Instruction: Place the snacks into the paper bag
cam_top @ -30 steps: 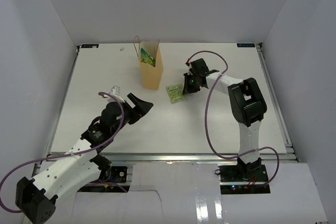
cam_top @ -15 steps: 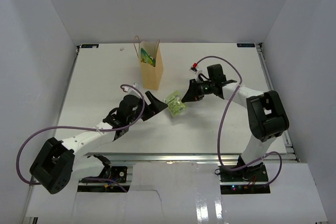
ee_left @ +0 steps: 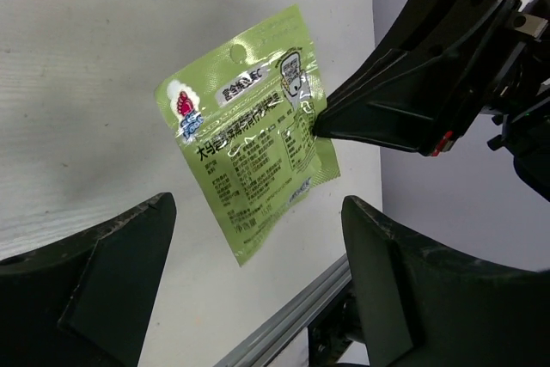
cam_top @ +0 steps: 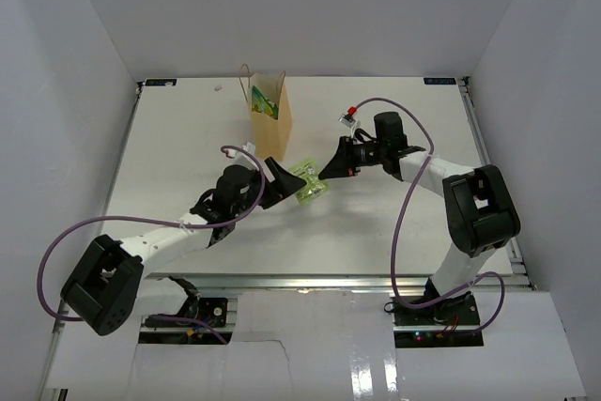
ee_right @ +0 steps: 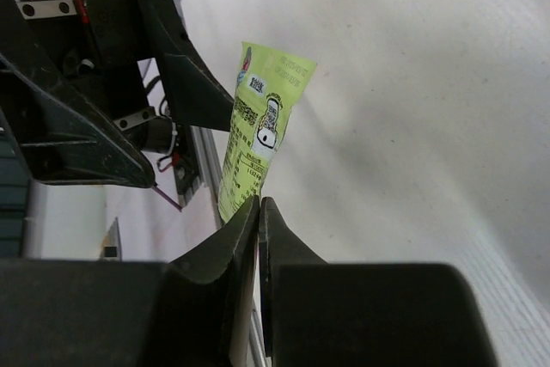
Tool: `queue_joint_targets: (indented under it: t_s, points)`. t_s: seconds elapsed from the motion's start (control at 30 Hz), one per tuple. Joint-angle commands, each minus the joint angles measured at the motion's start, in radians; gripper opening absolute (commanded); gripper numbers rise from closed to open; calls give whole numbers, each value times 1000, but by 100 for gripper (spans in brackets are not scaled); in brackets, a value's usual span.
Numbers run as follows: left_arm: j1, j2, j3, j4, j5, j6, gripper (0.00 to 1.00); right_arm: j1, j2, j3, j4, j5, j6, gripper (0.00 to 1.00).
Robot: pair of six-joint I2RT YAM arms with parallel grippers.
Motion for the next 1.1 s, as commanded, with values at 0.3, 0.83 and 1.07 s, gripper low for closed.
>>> queue_joint_targets:
  t_s: [0.3, 0.83, 1.07]
  points:
    - [-2, -19, -33, 151, 7, 1, 84, -3, -49, -23, 199, -123, 191, 8]
    - [-1, -95, 34, 116, -3, 78, 0, 35, -61, 55, -43, -77, -44, 63]
    - [-1, -241, 257, -245, -388, 436, 0, -44, -144, 110, -285, 138, -430, 83]
